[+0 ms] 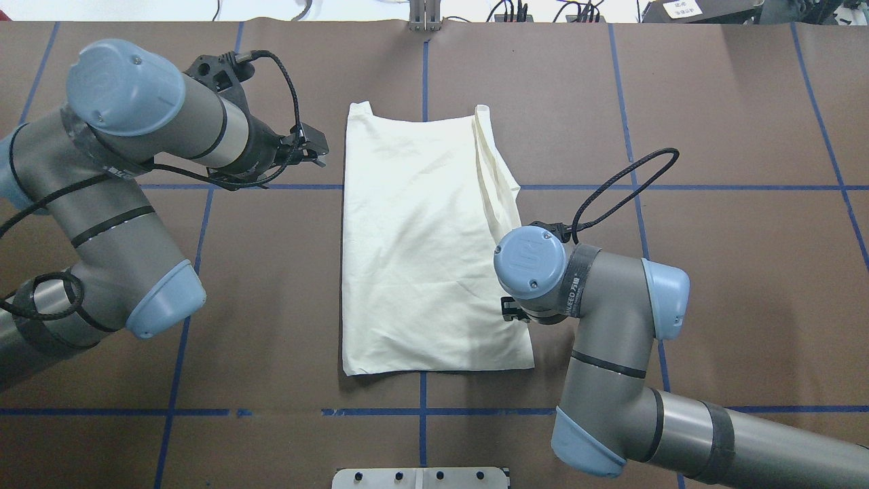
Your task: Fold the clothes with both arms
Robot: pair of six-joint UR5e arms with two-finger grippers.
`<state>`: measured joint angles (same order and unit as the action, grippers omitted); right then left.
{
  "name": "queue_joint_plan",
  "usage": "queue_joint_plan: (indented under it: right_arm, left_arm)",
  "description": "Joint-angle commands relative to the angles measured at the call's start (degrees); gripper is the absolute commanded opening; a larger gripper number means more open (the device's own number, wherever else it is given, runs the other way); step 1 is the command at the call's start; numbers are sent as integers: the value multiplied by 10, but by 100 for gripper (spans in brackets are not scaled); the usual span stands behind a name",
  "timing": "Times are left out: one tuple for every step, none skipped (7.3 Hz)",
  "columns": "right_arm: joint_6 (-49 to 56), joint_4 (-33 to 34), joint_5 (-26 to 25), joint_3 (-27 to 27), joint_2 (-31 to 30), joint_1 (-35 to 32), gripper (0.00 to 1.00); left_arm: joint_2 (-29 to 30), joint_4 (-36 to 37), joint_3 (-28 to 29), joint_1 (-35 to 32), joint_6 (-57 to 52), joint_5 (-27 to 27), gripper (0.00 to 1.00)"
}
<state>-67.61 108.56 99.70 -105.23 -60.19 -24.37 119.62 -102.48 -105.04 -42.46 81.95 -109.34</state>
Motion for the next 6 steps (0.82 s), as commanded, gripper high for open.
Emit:
queue_joint_plan:
  right_arm:
    - [7,-7,21,-29,3,-23,100]
    - [33,-19,18,-23,16,-36,100]
    - [50,-25,19,-17,17,-54,100]
    - [56,-60,21,-17,18,-65,100]
    - [54,-96,30,-21,17,-67,100]
    - [48,-120,66,-23,17,-74,100]
  left_arm:
    - [2,0,-2,0,1,-1,100]
    - [0,0,-2,1,1,-12,100]
    - [-2,-1,-2,1,0,-16,100]
    - [-5,-1,2,1,-2,-18,100]
    - [-10,-4,2,10,1,-22,100]
    - [-30,-18,-3,36,42,-37,100]
